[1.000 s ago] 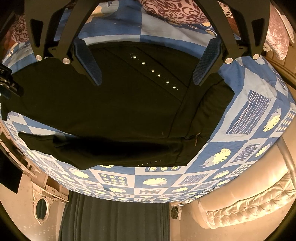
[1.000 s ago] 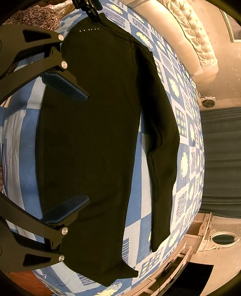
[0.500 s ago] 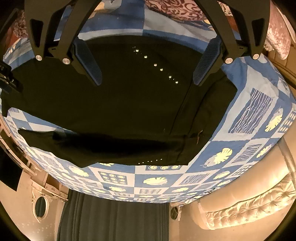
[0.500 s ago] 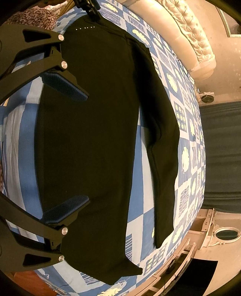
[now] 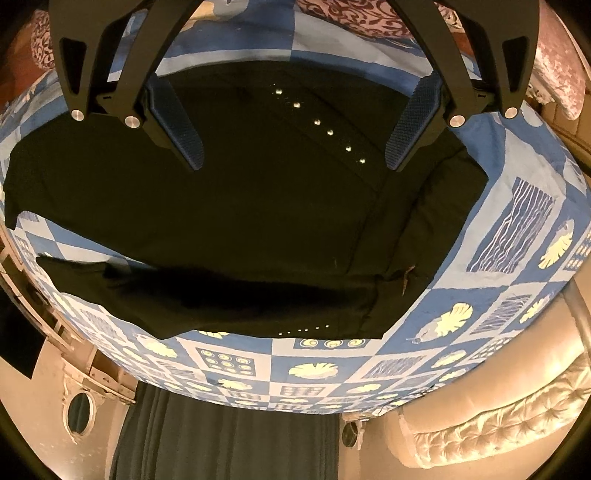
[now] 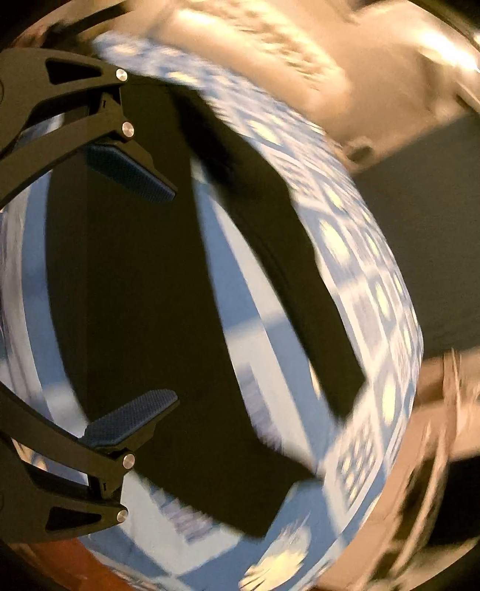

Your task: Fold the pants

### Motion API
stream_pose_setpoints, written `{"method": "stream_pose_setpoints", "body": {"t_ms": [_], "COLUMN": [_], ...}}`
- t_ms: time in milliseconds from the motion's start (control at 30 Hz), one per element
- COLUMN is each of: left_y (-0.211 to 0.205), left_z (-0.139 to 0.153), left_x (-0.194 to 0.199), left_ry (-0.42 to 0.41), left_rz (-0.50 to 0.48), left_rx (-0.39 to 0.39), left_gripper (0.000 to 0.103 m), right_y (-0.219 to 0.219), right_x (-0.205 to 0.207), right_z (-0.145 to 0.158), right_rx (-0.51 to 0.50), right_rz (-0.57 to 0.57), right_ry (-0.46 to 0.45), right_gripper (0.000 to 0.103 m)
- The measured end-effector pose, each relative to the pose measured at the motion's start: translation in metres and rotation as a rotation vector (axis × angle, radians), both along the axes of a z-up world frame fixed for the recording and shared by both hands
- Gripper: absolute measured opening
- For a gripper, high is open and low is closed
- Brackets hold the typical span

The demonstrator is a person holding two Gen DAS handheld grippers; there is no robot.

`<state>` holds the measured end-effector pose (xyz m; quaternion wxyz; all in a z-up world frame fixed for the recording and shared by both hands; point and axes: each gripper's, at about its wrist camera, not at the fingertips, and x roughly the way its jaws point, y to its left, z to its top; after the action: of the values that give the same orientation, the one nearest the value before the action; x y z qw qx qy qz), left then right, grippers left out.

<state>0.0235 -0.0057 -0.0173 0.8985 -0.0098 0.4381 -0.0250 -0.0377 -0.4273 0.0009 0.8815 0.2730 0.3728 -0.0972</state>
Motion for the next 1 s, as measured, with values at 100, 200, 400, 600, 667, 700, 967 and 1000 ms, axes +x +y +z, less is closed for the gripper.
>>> {"method": "stream_pose_setpoints", "body": {"t_ms": [100,200,400,600,667,700,967,1000], "left_y": [0.002,0.003,0.004,0.010,0.012,0.011,0.013,0.013], "left_z": [-0.004,-0.008,-0.018,-0.030,-0.032,-0.032,-0.031,-0.031], "left_x": [0.002,0.004,0.008,0.013,0.014,0.014,0.016,0.016], "left_ry": [0.013,0.029,0.056,0.089,0.098,0.098,0.092,0.091], "left_rz": [0.006,0.010,0.021,0.043,0.050,0.050,0.057,0.057], "left_rx": [-0.004,-0.001,0.015,0.038,0.036,0.037,0.043,0.045], "left_gripper": [0.098,0.098,0.098,0.098,0.098,0.098,0.098,0.098], "right_y": [-0.074,-0.134,-0.200,-0.227,-0.234,-0.236,-0.234,-0.232], "right_x": [-0.025,-0.046,-0.072,-0.065,-0.051,-0.046,-0.031,-0.036], "right_z": [-0.013,-0.040,-0.090,-0.104,-0.102,-0.101,-0.133,-0.136], "right_rx": [0.139,0.300,0.533,0.693,0.701,0.704,0.800,0.803], "right_rz": [-0.128,-0.214,-0.419,-0.450,-0.429,-0.422,-0.486,-0.490], "right_ry": [-0.031,-0.060,-0.097,-0.287,-0.290,-0.286,-0.136,-0.152], "right_gripper": [0.101,0.101,0.101,0.101,0.101,0.101,0.006,0.006]}}
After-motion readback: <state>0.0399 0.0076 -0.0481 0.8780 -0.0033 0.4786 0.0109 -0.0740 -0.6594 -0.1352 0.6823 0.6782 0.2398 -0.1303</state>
